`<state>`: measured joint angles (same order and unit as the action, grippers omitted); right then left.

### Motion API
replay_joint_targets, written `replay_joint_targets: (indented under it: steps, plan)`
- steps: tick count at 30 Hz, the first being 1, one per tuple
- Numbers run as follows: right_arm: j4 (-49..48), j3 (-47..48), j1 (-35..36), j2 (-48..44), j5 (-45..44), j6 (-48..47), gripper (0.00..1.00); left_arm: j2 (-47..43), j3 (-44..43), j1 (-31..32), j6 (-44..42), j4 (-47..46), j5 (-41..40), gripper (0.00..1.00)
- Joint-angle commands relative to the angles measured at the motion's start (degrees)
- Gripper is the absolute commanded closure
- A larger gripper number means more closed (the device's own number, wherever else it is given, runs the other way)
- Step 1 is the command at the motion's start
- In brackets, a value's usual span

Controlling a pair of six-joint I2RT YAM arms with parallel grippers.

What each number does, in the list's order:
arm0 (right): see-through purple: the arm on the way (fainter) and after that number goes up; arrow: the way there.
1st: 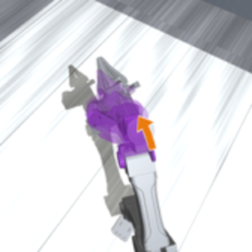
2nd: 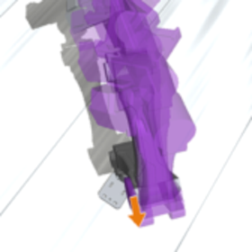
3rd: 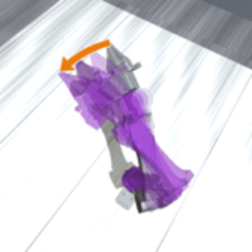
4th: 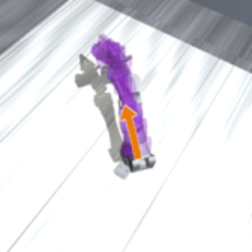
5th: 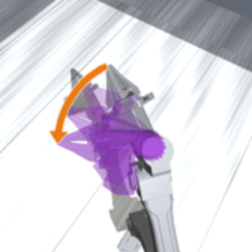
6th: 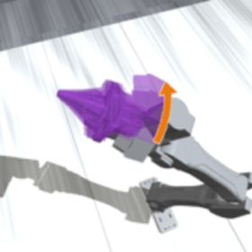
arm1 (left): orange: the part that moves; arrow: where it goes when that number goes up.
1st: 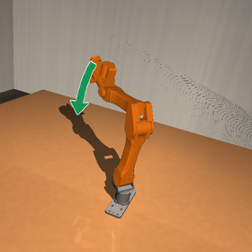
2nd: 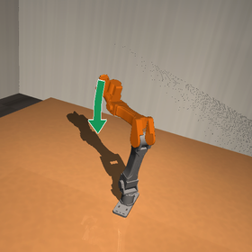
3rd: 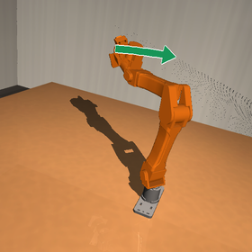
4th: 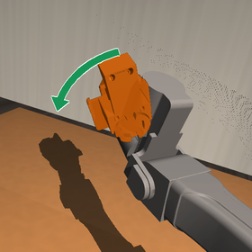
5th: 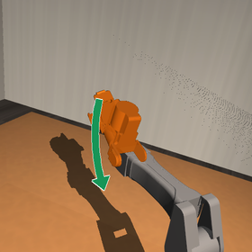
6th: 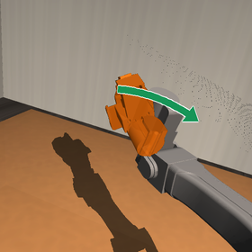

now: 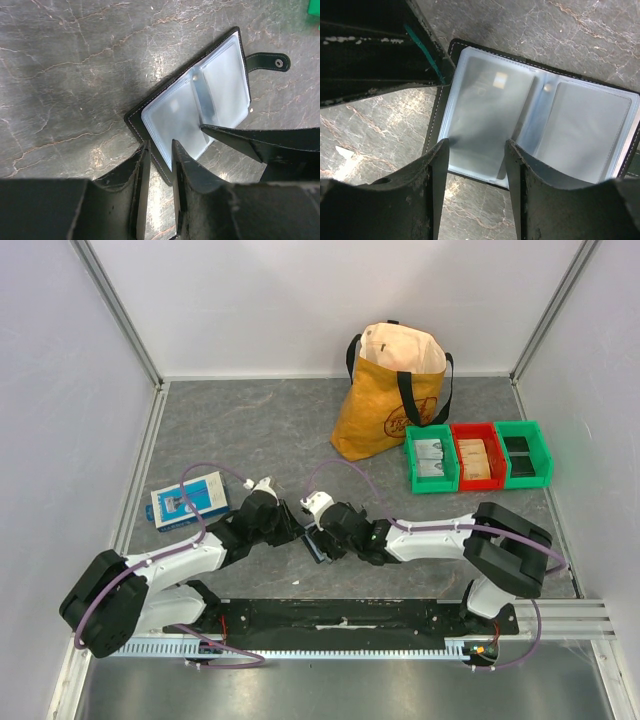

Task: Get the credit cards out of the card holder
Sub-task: Remove the credit card from the card holder.

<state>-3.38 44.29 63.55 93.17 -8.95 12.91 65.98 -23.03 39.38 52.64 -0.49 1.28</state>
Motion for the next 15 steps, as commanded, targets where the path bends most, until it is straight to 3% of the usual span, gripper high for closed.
replay_joint_targets:
  steps: [1,13,15]
  plan:
    - [2.76,1.94,0.26,1.67,-1.68,-0.34,0.48,0.21,-0.09,0.26,-0.96,-0.04,0.02,0.69]
    - [3.29,2.38,0.09,3.42,-3.97,1.33,0.88,0.30,-2.02,0.18,-1.40,0.14,3.29,0.67]
    - [3.29,2.29,-0.53,3.69,-3.36,1.77,0.99,0.47,-2.72,0.26,-1.40,0.14,3.55,0.66]
